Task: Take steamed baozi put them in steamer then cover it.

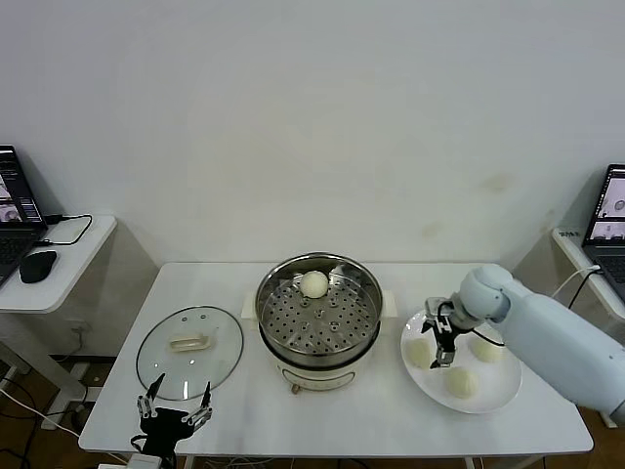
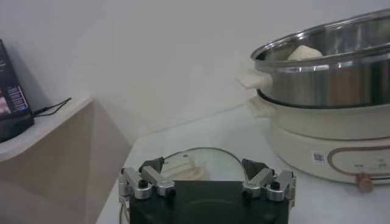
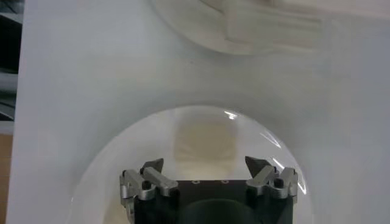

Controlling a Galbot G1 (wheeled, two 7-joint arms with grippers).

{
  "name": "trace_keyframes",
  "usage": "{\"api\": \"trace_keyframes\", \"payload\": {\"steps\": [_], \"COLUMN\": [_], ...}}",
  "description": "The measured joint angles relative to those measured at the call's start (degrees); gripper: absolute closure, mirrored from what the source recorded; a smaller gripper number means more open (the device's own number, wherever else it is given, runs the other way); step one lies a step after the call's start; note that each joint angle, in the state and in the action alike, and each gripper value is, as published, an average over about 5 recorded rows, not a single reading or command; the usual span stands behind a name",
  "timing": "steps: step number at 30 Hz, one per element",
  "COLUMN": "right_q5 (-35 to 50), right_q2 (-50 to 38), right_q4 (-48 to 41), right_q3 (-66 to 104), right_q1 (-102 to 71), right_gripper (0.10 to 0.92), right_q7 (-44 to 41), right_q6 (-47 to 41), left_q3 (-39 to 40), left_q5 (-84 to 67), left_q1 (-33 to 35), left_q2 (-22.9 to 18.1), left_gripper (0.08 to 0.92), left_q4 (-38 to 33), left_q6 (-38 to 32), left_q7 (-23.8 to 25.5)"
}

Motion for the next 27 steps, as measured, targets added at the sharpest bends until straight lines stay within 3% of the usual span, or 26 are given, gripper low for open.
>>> {"api": "trace_keyframes", "payload": {"steps": [18, 27], "right_q5": [-1.31, -1.28], "right_q2": [1.13, 0.74], "right_q4": [-1.24, -1.19], "right_q3": [1.29, 1.79], "right_q1": [-1.86, -2.03], "right_gripper": [0.203, 0.355], "right_q7": [1.43, 1.60], "right_q6": [-0.08, -0.23], "left_q3": [0.25, 0.33], "left_q5": [0.01, 0.06], "left_q1": [-0.53, -0.34], "left_q2": [-0.03, -0.17], "left_gripper": [0.177, 0.177], "left_q4": [0.78, 0.68], "left_q6": [0.03, 0.03], "left_q7": [0.03, 0.02]}}
